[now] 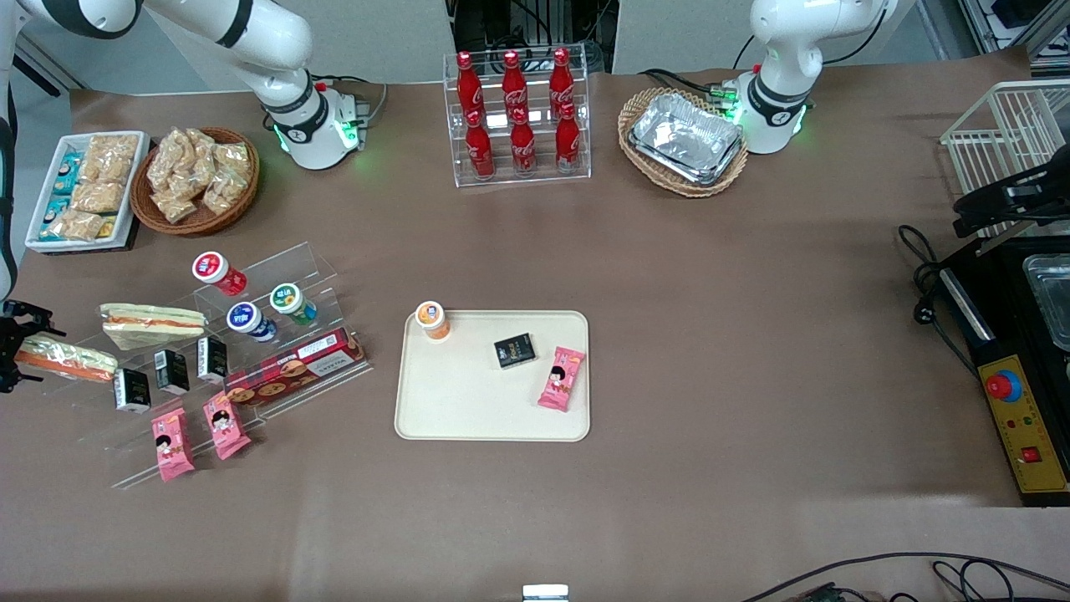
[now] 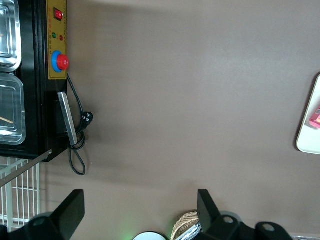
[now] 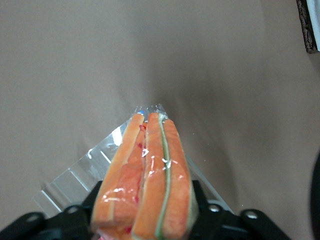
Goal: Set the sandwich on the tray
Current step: 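Lower the right gripper and grasp the plastic-wrapped sandwich, then lift the sandwich and carry it over the cream tray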
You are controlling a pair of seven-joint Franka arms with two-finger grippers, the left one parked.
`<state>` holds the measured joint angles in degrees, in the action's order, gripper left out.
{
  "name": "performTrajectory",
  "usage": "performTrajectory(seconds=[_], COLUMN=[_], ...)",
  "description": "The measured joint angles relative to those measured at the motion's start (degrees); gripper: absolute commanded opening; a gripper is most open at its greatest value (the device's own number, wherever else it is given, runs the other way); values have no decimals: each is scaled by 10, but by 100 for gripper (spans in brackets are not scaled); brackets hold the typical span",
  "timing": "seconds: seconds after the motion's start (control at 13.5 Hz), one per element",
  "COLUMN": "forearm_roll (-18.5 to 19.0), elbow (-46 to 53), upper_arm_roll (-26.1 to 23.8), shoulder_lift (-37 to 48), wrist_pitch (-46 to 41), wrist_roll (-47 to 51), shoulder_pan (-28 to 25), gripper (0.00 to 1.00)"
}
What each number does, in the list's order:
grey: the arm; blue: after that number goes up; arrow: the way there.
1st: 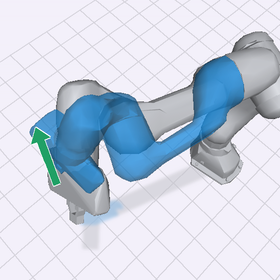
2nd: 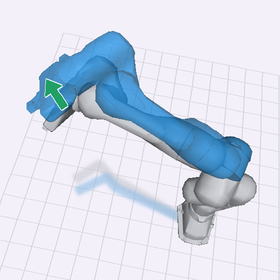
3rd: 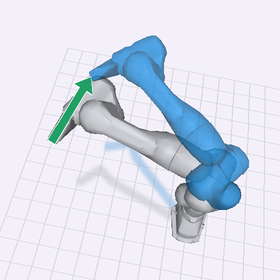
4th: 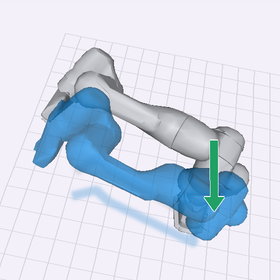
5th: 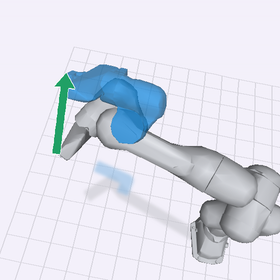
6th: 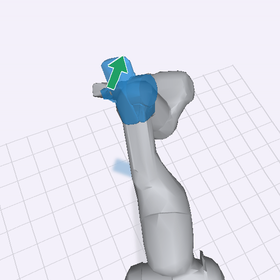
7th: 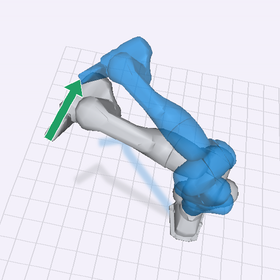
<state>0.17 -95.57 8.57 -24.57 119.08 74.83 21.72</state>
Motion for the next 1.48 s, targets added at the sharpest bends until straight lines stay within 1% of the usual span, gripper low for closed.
performTrajectory(seconds=[0.15, 0.22, 0.44, 0.59, 0.74, 0.89, 1.03, 1.18, 1.33, 1.48], forearm_roll=[0, 0, -7, -7, -8, -8, -10, -22, -30, -32], elbow=[0, 0, -2, -1, 1, 2, 2, 2, 2, 2], upper_arm_roll=[-1, -1, -1, -2, -3, -7, -15, -28, -54, -69], shoulder_lift=[-2, -2, -2, 0, 14, 41, 70, 93, 115, 133], wrist_pitch=[4, 6, 17, 22, 23, 10, -8, -27, -55, -80], wrist_roll=[1, 1, 2, -6, -39, -78, -95, -99, -96, -44], shoulder_pan=[0, 0, 0, 0, -1, -3, -6, -7, -11, -34], gripper=[14, 7, 0, 0, 0, 0, 0, 0, 0, 0])
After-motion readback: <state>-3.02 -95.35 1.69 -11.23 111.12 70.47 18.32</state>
